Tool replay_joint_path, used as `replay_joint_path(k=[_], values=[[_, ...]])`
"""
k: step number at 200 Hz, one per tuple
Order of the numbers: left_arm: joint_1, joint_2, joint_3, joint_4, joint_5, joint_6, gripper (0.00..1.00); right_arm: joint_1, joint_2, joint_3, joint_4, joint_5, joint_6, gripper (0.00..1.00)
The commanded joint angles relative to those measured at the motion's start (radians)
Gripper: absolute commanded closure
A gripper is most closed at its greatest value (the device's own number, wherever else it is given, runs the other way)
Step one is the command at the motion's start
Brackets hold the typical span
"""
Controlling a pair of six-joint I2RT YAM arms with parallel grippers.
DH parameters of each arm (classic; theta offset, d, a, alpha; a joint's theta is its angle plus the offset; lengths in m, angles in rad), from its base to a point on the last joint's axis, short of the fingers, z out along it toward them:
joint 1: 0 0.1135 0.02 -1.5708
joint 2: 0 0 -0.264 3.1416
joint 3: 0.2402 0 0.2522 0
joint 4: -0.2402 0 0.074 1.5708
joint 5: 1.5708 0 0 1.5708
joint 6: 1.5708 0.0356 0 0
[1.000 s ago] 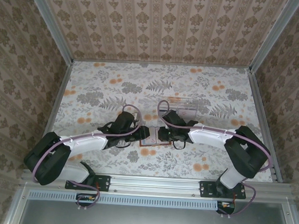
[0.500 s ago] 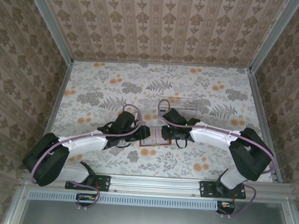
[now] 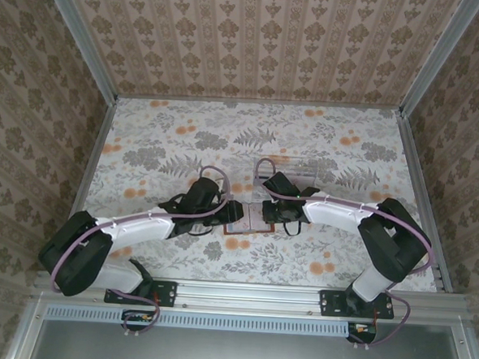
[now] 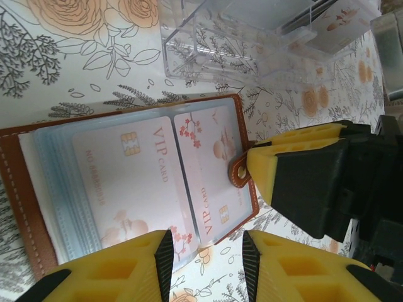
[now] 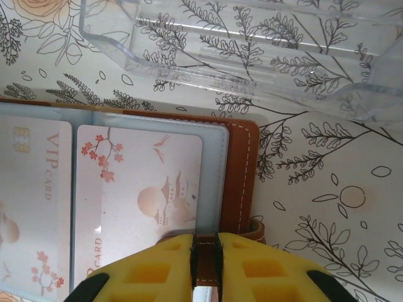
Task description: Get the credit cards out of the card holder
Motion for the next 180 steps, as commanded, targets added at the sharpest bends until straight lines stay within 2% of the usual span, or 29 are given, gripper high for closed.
replay_joint_path(k=[1, 14, 50, 102, 115, 180], values=[[-0.016, 0.031, 0.033, 0.017, 0.004, 0.007, 0.63, -0.001, 0.025, -0.023, 0.027, -0.038, 0.007, 0.86], [-0.022, 0.046, 0.038, 0.026, 0.004, 0.002, 0.63, -0.001, 0.035, -0.024, 0.03, -0.044, 0.01, 0.92], [-0.041, 0.088, 0.051, 0.047, 0.006, -0.011, 0.64, -0.001, 0.045, -0.023, 0.026, -0.046, 0.013, 0.94], [-0.047, 0.157, 0.069, 0.081, 0.018, -0.033, 0.68, -0.001, 0.044, -0.029, 0.031, -0.055, 0.016, 0.94], [-0.048, 0.168, 0.08, 0.081, 0.022, -0.034, 0.72, -0.001, 0.044, -0.03, 0.034, -0.06, 0.02, 0.94], [-0.054, 0.223, 0.12, 0.044, 0.017, -0.046, 0.72, -0.001, 0.045, -0.035, 0.043, -0.067, 0.024, 0.94]])
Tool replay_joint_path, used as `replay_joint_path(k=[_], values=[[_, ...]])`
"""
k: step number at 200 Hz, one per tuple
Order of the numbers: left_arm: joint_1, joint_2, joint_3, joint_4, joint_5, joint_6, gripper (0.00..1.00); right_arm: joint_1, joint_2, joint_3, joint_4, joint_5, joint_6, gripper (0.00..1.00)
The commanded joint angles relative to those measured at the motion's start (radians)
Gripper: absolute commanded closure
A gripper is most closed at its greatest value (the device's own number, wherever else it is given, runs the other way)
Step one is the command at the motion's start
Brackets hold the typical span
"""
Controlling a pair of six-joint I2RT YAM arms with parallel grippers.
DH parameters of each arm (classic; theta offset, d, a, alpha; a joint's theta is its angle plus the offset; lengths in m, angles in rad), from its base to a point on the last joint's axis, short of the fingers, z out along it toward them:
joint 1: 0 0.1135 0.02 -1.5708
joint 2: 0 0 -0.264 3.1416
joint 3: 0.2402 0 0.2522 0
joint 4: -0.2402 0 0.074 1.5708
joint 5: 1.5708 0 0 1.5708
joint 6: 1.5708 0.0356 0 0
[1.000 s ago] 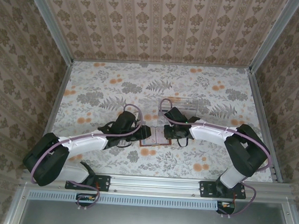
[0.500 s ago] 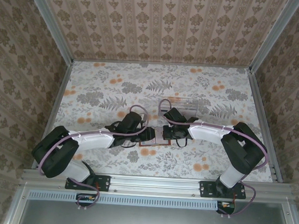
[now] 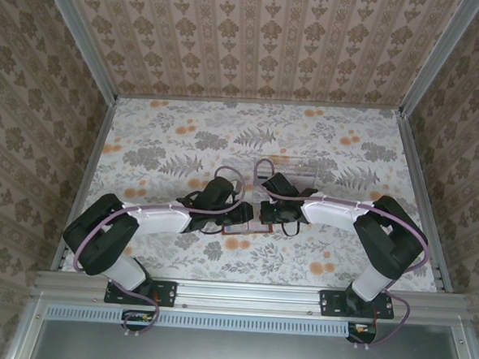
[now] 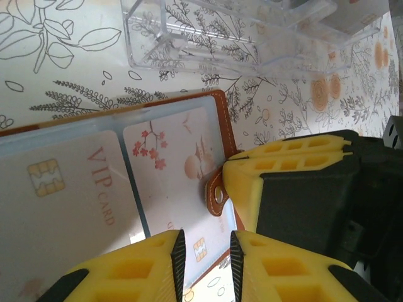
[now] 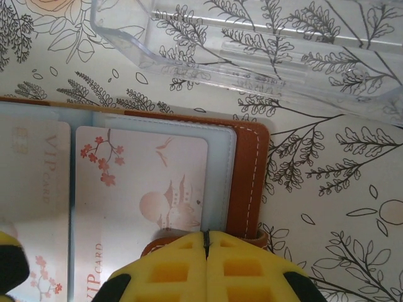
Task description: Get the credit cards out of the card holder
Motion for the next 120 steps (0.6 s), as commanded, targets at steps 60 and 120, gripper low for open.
replay_joint_path(k=[60, 120], values=[[-0.005, 0.058, 0.047, -0.118, -0.035, -0.032, 0.73, -0.001, 0.018, -0.021, -0.012, -0.023, 0.015, 0.93], [-0.007, 0.091, 0.072, -0.148, -0.031, -0.026, 0.73, -0.001, 0.019, -0.02, -0.007, -0.03, 0.014, 0.93]])
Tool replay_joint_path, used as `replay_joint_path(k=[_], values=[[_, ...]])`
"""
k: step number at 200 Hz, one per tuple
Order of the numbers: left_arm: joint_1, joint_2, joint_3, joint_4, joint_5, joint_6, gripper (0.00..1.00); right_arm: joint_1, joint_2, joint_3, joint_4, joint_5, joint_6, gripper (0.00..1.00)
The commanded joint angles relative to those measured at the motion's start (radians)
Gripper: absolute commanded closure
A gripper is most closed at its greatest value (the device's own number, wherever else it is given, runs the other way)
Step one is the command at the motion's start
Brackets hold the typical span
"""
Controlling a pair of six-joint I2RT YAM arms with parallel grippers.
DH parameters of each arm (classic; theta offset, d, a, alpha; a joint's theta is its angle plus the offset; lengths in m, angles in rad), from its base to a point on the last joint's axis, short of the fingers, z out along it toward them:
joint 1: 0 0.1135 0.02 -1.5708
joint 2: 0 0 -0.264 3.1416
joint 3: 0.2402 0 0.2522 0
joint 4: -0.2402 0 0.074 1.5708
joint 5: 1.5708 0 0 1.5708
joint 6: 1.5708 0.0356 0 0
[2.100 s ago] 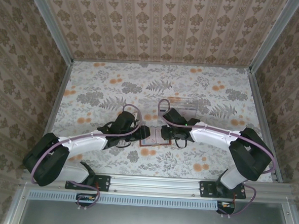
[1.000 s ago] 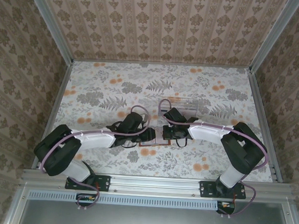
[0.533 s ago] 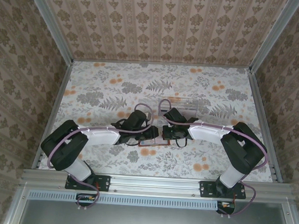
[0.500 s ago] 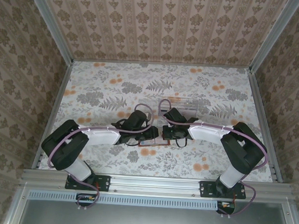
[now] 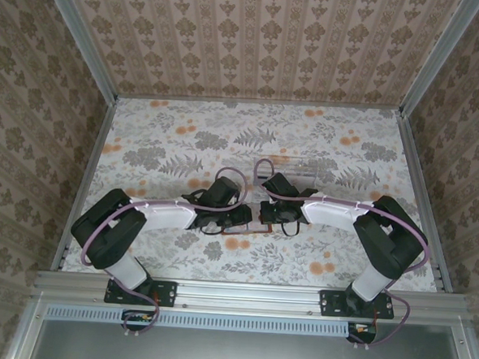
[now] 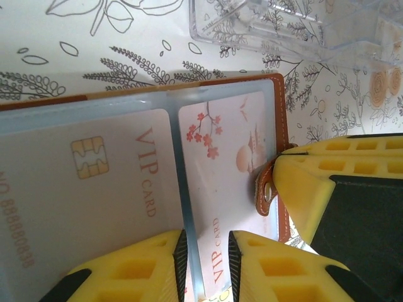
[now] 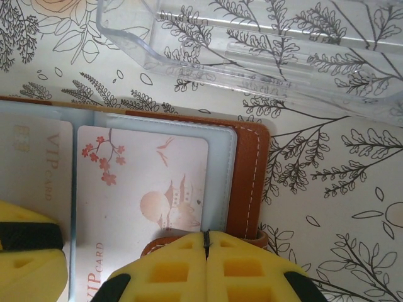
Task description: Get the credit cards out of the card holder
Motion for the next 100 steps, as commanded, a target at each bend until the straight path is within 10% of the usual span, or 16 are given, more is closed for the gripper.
replay_joint_path(k=[1, 100], values=[[-0.004, 0.039, 0.024, -0.026, -0.004, -0.005, 0.73, -0.001, 0.019, -0.018, -0.015, -0.026, 0.013, 0.93], [-0.005, 0.068, 0.033, -0.009, 0.011, -0.01, 0.8, -0.001, 0.021, -0.017, -0.015, -0.028, 0.013, 0.93]])
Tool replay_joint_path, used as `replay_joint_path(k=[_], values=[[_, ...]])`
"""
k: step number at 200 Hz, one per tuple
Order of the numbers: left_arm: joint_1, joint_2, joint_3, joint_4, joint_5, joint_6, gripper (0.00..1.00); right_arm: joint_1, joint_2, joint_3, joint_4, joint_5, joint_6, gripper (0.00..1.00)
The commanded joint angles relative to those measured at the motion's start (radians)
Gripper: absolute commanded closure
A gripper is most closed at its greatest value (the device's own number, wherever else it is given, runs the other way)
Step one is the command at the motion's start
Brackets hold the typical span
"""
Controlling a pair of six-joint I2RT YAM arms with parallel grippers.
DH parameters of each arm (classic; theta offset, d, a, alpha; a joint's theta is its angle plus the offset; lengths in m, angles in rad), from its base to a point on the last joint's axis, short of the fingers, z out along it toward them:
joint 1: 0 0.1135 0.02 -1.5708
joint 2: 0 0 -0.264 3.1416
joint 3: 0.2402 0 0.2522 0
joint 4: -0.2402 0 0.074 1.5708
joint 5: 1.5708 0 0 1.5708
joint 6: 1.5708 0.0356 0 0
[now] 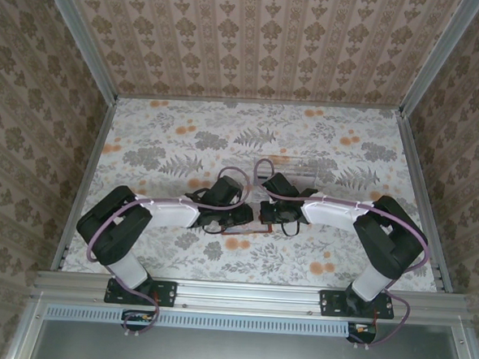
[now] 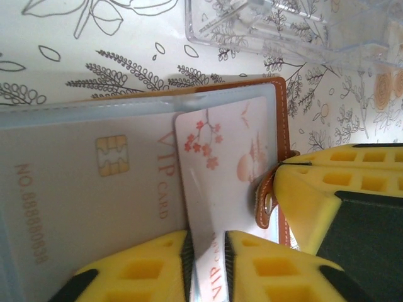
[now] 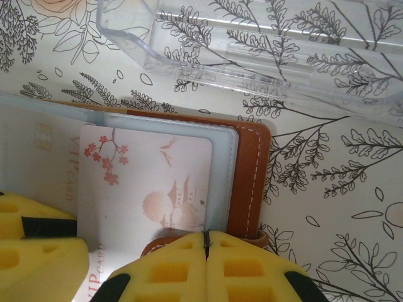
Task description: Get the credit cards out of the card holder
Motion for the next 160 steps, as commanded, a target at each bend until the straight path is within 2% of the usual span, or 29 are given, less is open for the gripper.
replay_joint_path(k=[1, 27, 46, 160], values=[[-0.005, 0.029, 0.013, -0.019, -0.002, -0.004, 0.81, -0.001, 0.021, -0.016, -0.015, -0.027, 0.012, 0.93], [-0.004, 0.023, 0.004, -0.009, -0.001, -0.008, 0.87, -0.001, 0.024, -0.019, -0.014, -0.027, 0.012, 0.92], [-0.001, 0.017, -0.002, 0.001, 0.004, -0.013, 1.0, -0.003, 0.027, -0.019, -0.014, -0.027, 0.013, 0.92], [0.059, -0.144, -0.106, 0.028, 0.026, -0.032, 1.0, -0.019, 0.03, -0.033, -0.006, -0.032, 0.022, 0.92]])
